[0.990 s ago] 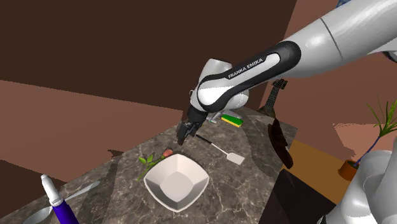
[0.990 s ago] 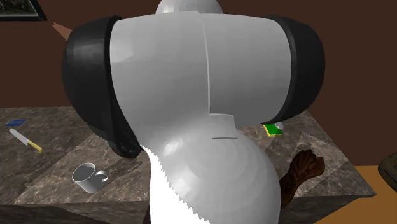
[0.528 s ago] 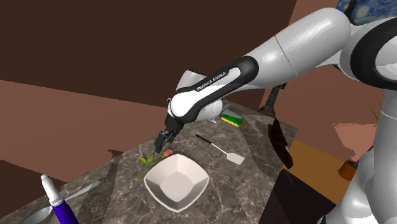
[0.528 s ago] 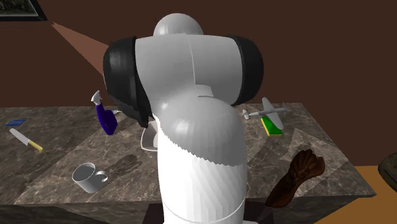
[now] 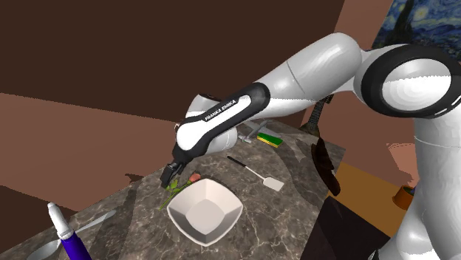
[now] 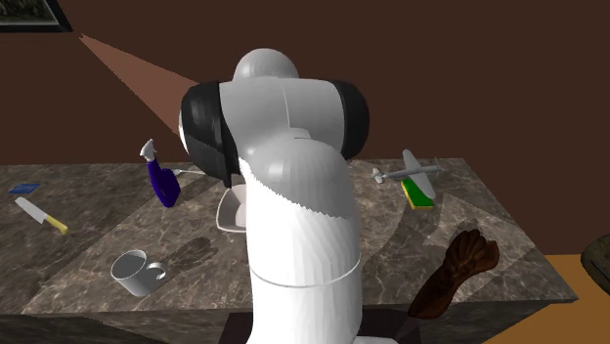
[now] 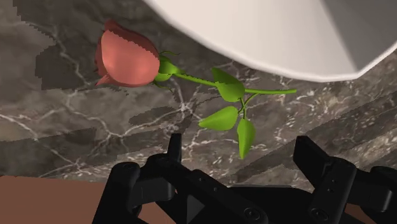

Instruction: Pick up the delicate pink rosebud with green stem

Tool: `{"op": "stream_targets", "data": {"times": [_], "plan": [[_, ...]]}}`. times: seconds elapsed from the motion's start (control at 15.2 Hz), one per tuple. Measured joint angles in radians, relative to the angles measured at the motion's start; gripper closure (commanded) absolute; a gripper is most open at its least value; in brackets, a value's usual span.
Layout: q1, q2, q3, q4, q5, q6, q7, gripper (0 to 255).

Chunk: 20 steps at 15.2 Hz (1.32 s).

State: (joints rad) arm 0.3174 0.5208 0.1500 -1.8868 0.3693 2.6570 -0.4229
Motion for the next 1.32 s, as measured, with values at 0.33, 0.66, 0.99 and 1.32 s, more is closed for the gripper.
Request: {"op": "stream_targets", "data": {"times": [0.33,0.66,0.99,1.32], "plan": [[-0.003,0.051,0.009,0.008,0.009,0.043,-0.019,0],[-0.004,0.057,0.011,0.006,0.012,0.051,-0.023,255],[-0.004,0.057,0.011,0.006,0.012,0.052,-0.023,255],[-0.001,0.025,0.005,0.001,0.006,0.025,-0.01,255]]}}
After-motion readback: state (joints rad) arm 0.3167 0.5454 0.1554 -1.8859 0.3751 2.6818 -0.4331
